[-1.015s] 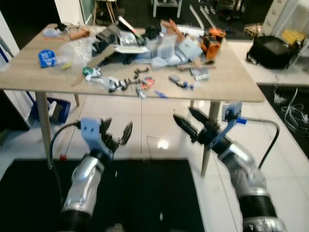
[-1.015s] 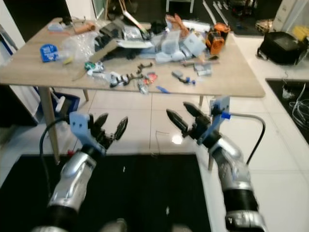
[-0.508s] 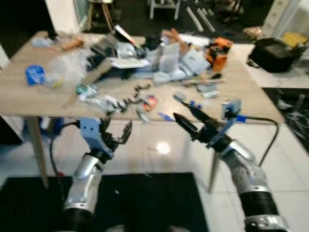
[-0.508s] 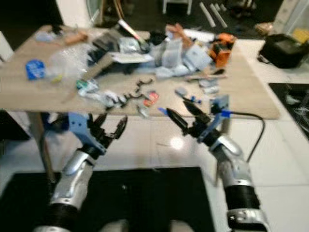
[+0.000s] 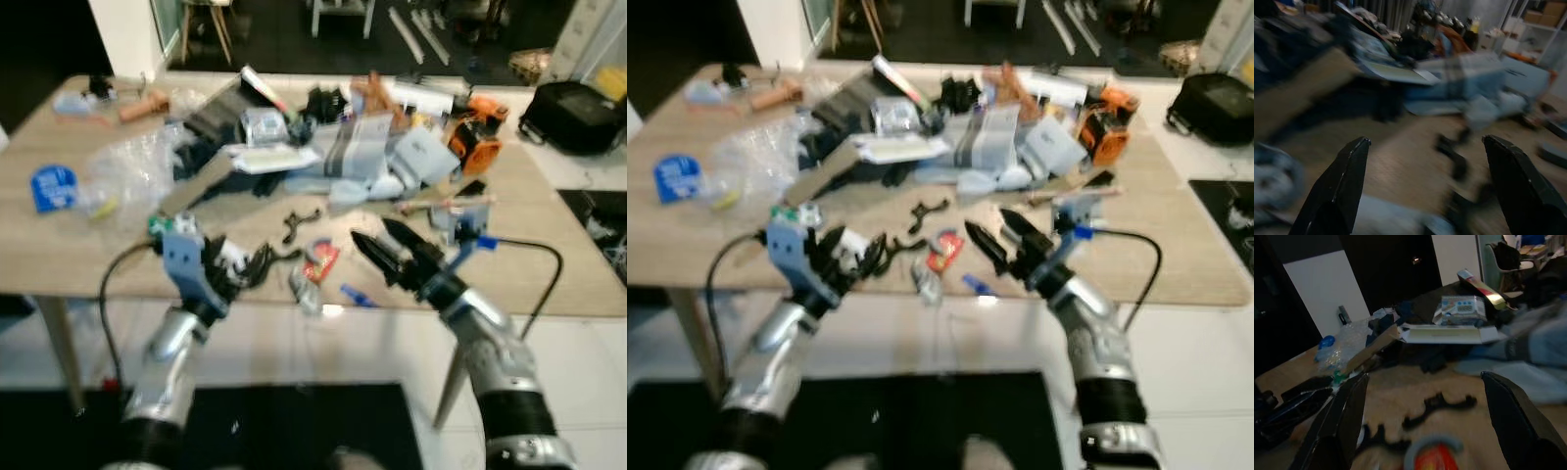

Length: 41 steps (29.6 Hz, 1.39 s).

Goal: Picking trash to rubbish bin

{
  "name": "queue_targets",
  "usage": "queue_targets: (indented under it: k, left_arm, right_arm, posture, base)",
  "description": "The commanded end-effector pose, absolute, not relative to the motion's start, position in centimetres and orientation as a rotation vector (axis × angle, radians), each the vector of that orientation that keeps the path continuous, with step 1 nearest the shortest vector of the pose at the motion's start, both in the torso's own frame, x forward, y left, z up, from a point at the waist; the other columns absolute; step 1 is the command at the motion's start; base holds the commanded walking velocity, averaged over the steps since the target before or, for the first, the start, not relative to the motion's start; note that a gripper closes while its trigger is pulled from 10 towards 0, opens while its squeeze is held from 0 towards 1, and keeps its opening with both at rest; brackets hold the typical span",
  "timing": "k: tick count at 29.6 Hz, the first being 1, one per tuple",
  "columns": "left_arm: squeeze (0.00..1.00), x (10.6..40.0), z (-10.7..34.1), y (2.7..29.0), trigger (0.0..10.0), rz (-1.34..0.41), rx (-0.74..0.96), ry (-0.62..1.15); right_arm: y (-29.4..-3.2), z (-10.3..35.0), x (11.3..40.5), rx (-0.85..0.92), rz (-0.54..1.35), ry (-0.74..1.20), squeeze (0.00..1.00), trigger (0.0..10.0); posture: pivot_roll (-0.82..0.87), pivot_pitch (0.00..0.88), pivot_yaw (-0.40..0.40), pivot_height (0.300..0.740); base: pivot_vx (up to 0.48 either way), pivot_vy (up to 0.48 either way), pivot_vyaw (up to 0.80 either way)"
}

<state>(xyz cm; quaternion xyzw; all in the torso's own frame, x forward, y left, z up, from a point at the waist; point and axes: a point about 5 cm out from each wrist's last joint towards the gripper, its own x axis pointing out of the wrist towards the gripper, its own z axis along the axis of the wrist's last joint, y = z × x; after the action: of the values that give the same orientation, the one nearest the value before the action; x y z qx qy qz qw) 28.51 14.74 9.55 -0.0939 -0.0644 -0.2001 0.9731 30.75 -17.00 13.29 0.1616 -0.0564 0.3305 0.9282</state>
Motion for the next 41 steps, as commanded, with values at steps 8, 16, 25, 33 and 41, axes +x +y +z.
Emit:
queue_targets:
  k: [8,16,25,33,41]
  left_arm:
    - [0.0,28.4,9.3,15.0,10.0,-0.386,-0.199,-0.124]
    - [0.0,28.4,9.4,15.0,10.0,-0.385,-0.199,-0.124]
    - [0.0,28.3,9.4,15.1,10.0,-0.392,-0.199,-0.125]
    - [0.0,28.3,9.4,15.0,10.0,-0.401,-0.197,-0.125]
    - [0.0,28.2,9.3,15.0,10.0,-0.406,-0.189,-0.123]
  right_arm:
    - [-16.8,12.6,30.7,0.345,0.661,-0.081,0.0,10.0]
    - [-17.1,12.5,31.1,0.34,0.62,-0.074,0.0,10.0]
    - [-19.6,11.7,31.7,0.168,0.509,0.033,0.0,10.0]
    - [-22.2,12.3,32.3,0.068,0.418,0.074,0.0,10.0]
    - [-23.9,12.6,32.8,-0.031,0.315,0.112,0.0,10.0]
  posture:
    - [-0.07,0.0,-0.035,0.74]
    - [-0.07,0.0,-0.035,0.74]
    - [-0.07,0.0,-0.034,0.74]
    - [-0.07,0.0,-0.034,0.74]
    - [-0.07,0.0,-0.033,0.74]
  base:
    - [0.0,0.0,0.0]
    - [0.0,0.0,0.0]
    - [0.0,0.0,0.0]
    - [0.0,0.0,0.0]
    - [0.0,0.0,0.0]
